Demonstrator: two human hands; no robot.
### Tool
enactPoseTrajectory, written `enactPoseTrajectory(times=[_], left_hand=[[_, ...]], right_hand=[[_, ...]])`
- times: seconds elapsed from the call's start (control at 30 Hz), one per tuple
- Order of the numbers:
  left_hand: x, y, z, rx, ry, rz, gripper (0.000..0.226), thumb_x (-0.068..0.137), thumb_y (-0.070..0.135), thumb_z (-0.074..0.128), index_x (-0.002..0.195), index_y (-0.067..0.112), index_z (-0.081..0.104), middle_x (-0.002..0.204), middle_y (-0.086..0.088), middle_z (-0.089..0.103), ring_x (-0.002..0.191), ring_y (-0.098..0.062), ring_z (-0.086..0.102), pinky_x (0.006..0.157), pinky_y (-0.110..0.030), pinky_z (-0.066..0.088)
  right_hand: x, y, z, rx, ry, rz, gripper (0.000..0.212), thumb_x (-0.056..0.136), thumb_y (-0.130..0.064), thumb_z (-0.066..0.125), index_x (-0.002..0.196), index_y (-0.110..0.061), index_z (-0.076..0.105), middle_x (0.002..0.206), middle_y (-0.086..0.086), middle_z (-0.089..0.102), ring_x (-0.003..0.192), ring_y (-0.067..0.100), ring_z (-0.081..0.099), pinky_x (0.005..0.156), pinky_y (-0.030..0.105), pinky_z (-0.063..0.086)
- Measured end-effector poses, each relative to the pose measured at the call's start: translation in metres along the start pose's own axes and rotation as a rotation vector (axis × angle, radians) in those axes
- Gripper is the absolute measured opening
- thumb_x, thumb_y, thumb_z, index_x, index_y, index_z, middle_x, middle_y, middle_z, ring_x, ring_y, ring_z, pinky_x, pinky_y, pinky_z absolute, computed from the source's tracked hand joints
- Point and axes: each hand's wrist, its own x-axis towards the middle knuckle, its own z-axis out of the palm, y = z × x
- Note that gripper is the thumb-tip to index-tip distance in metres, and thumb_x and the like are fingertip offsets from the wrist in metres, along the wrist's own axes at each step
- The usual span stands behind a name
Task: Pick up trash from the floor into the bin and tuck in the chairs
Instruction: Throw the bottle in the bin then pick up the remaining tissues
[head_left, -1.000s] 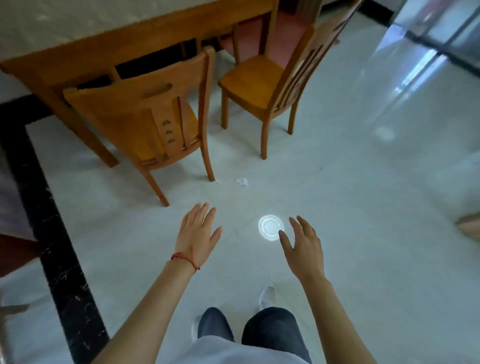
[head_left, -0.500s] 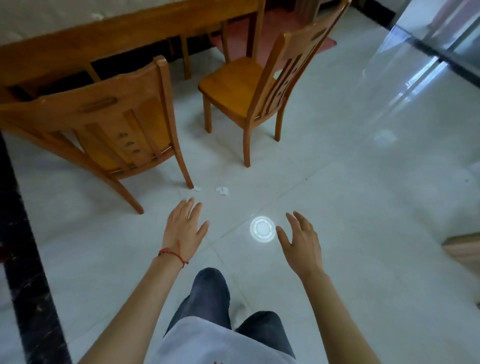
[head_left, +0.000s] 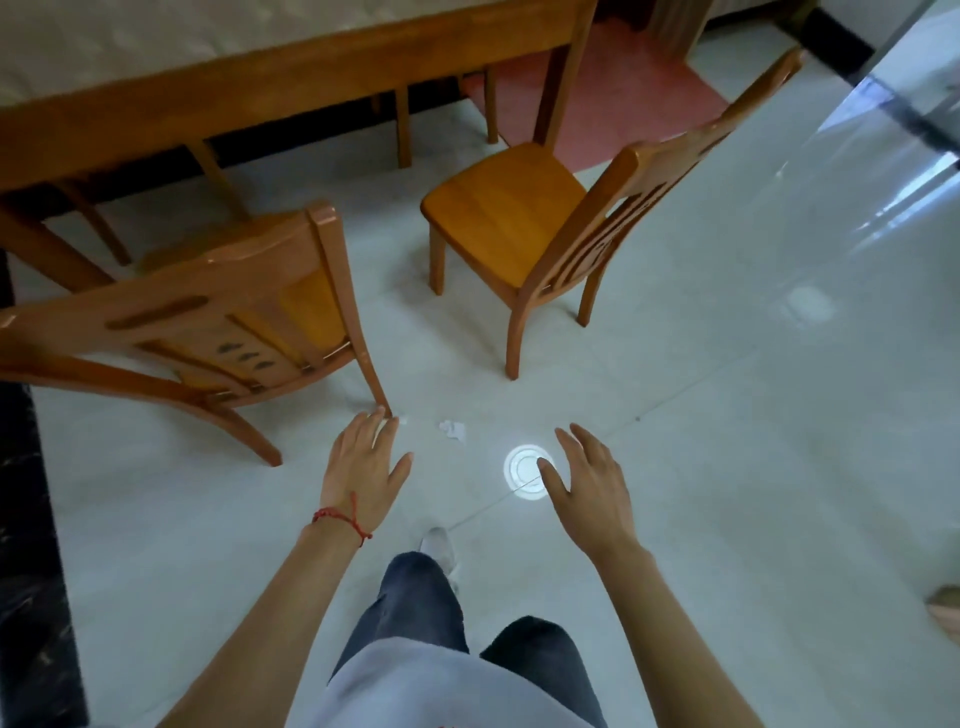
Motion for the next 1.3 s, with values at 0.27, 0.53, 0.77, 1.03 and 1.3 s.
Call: enactPoseTrajectory(times=[0.27, 0.53, 0.77, 1.03, 1.3], left_hand=[[0.061, 0.002, -0.015, 0.024, 0.021, -0.03, 0.048, 0.088, 0.026, 0.057, 0.127, -0.001, 0.049, 0.134, -0.024, 0.047, 0.127, -0.04, 0.041, 0.103, -0.048, 0.034], [0.09, 0.009, -0.003, -0.011, 0.035, -0.255, 0.045, 0.085, 0.025, 0.058, 0.121, -0.002, 0.054, 0.129, -0.024, 0.053, 0.121, -0.041, 0.047, 0.097, -0.049, 0.039], [0.118, 0.03, 0.019, -0.096, 0.099, -0.527, 0.049, 0.09, 0.027, 0.054, 0.131, 0.003, 0.046, 0.142, -0.018, 0.041, 0.134, -0.034, 0.031, 0.107, -0.045, 0.029], [0.157, 0.017, 0.064, -0.134, 0.109, -0.578, 0.052, 0.09, 0.036, 0.045, 0.128, 0.001, 0.049, 0.138, -0.021, 0.045, 0.131, -0.038, 0.036, 0.104, -0.047, 0.032], [0.194, -0.046, 0.142, -0.08, 0.045, -0.48, 0.058, 0.085, 0.041, 0.033, 0.117, -0.001, 0.057, 0.124, -0.023, 0.057, 0.117, -0.042, 0.051, 0.091, -0.052, 0.043]], right_hand=[[0.091, -0.02, -0.018, -0.037, -0.051, -0.096, 0.071, 0.084, -0.057, 0.02, 0.137, -0.013, 0.038, 0.148, 0.011, 0.034, 0.135, 0.026, 0.031, 0.109, 0.038, 0.025], [0.177, -0.02, -0.012, -0.046, -0.211, -0.239, 0.049, 0.093, -0.035, 0.047, 0.135, -0.011, 0.042, 0.145, 0.014, 0.038, 0.132, 0.03, 0.037, 0.105, 0.04, 0.033], [0.259, -0.015, 0.0, -0.131, -0.306, -0.44, 0.049, 0.092, -0.04, 0.046, 0.131, -0.011, 0.047, 0.14, 0.014, 0.045, 0.126, 0.032, 0.046, 0.101, 0.04, 0.04], [0.313, -0.009, 0.061, -0.169, -0.336, -0.558, 0.048, 0.092, -0.037, 0.046, 0.132, -0.01, 0.046, 0.141, 0.014, 0.044, 0.126, 0.032, 0.046, 0.101, 0.041, 0.039], [0.351, 0.029, 0.157, -0.137, -0.315, -0.589, 0.046, 0.09, -0.034, 0.05, 0.128, -0.008, 0.049, 0.137, 0.016, 0.049, 0.123, 0.033, 0.049, 0.097, 0.041, 0.043]])
